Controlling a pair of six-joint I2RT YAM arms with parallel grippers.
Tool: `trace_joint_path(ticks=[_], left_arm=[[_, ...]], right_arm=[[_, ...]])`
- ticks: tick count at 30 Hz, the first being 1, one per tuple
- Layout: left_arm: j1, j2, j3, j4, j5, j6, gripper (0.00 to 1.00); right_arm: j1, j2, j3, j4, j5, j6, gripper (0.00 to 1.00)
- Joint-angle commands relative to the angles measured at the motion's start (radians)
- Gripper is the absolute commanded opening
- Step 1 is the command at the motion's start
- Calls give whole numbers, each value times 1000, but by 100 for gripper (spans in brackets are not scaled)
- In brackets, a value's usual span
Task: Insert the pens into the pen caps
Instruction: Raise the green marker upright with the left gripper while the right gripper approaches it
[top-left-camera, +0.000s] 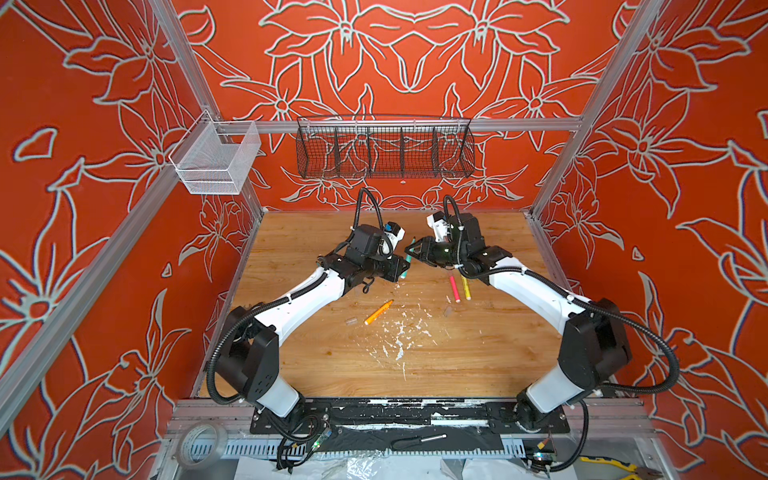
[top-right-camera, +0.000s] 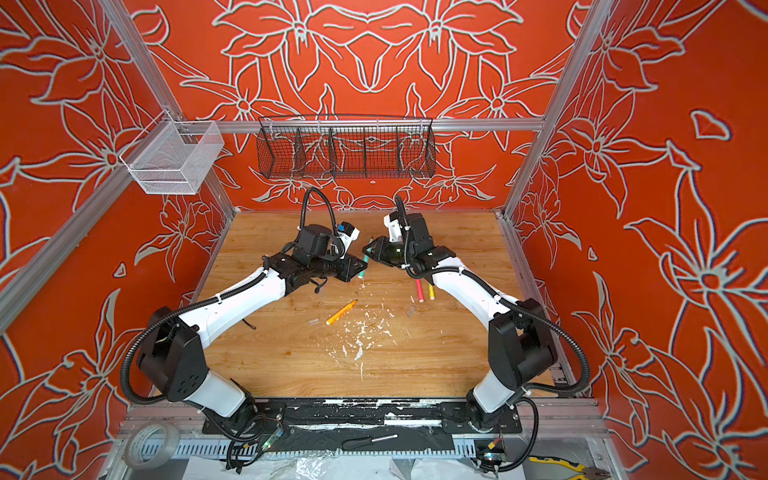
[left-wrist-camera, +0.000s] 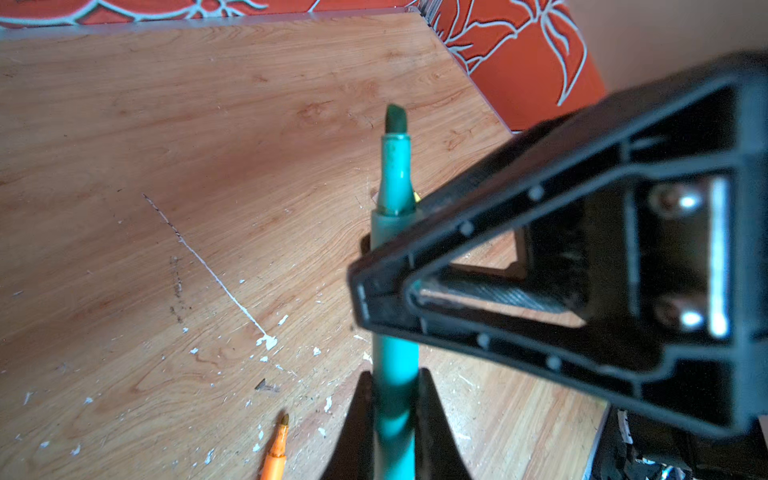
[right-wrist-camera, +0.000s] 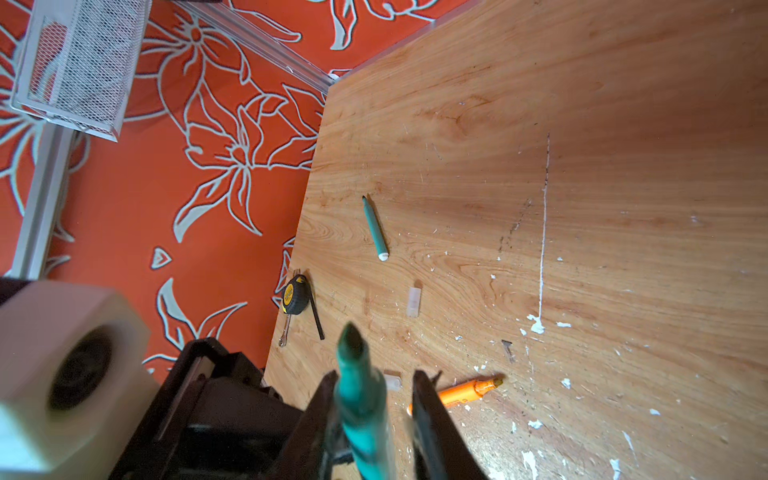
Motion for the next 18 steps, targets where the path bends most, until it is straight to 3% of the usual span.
trace_joint_path(ticks=[1,4,8,9,15,18], left_arm=[[-7,-30,-5,32,32,12,0],[-7,-27,-3,30,31,5,4],[-7,-20,-8,31,40,-7,40],[-6,-19,-11,34,44,-11,45],[0,-2,1,22,74,-23,48],[5,-1,1,30,86,-38,37]], right_arm=[[12,17,45,2,-21,11,19],[19,4,43,-11,-18,4,2],[18,-46,16,-9,20,-1,0],[19,-58,12,-8,23,-5,0],[18,-87,13,-34,23,-18,0],[21,-94,1,-25,15,-9,0]])
